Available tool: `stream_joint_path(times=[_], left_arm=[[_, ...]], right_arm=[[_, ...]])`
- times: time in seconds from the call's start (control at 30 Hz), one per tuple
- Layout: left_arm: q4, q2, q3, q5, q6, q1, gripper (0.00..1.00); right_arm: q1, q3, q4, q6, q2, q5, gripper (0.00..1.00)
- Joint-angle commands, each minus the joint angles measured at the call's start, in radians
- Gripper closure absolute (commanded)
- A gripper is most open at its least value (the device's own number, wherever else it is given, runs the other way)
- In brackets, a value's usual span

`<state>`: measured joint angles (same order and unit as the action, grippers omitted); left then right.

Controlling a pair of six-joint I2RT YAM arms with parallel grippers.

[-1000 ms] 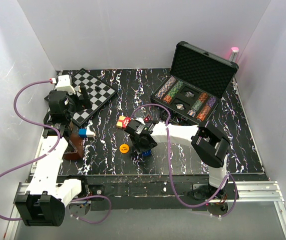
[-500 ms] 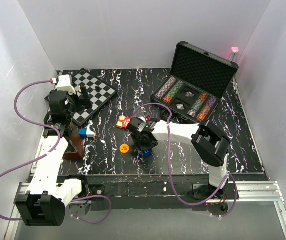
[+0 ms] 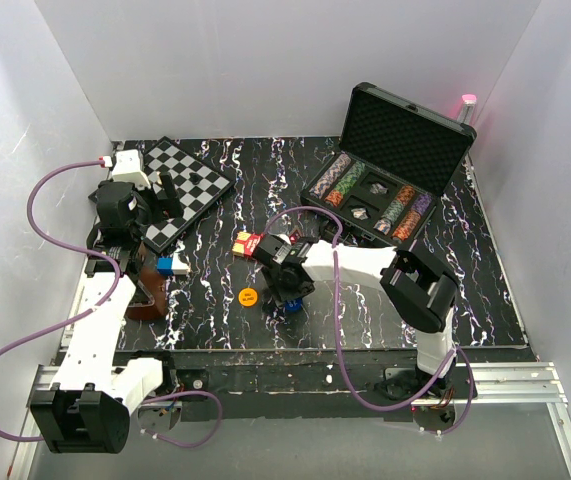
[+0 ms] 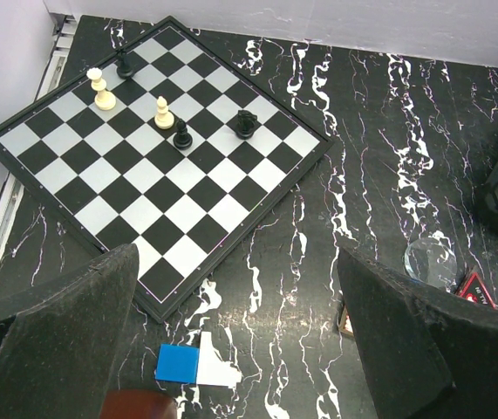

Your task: Pack up texas hold em set

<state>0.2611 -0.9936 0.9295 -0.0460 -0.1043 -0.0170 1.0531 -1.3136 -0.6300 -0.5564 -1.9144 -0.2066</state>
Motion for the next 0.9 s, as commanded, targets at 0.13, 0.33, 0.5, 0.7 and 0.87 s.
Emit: stream_joint_path(times=[0.13,0.33,0.5,0.7,0.87], left_arm=[[-0.005,0.029,0.002,-0.02,0.014,-0.005,0.02],[-0.002,0.023,0.003,-0.025,0.017,-0.006,0.02],[0.0,0.018,0.003,-0.035,0.021,-0.006,0.02],[0.001,0.012,0.003,-0.034,0.021,-0.008,0.02],[0.001,0.009,0.002,-0.037,0.023,-0.008,0.02]], right_arm=[[-0.001,-0.01,-0.025,-0.023,-0.018,-0.002,0.52],[-0.001,0.013,0.001,-0.011,0.024,-0.014,0.68],[-0.001,0.017,-0.008,0.015,0.061,-0.016,0.72],[-0.004,0.005,-0.046,0.042,0.113,-0.047,0.72],[-0.036,-0.013,-0.071,0.061,0.141,-0.034,0.72]])
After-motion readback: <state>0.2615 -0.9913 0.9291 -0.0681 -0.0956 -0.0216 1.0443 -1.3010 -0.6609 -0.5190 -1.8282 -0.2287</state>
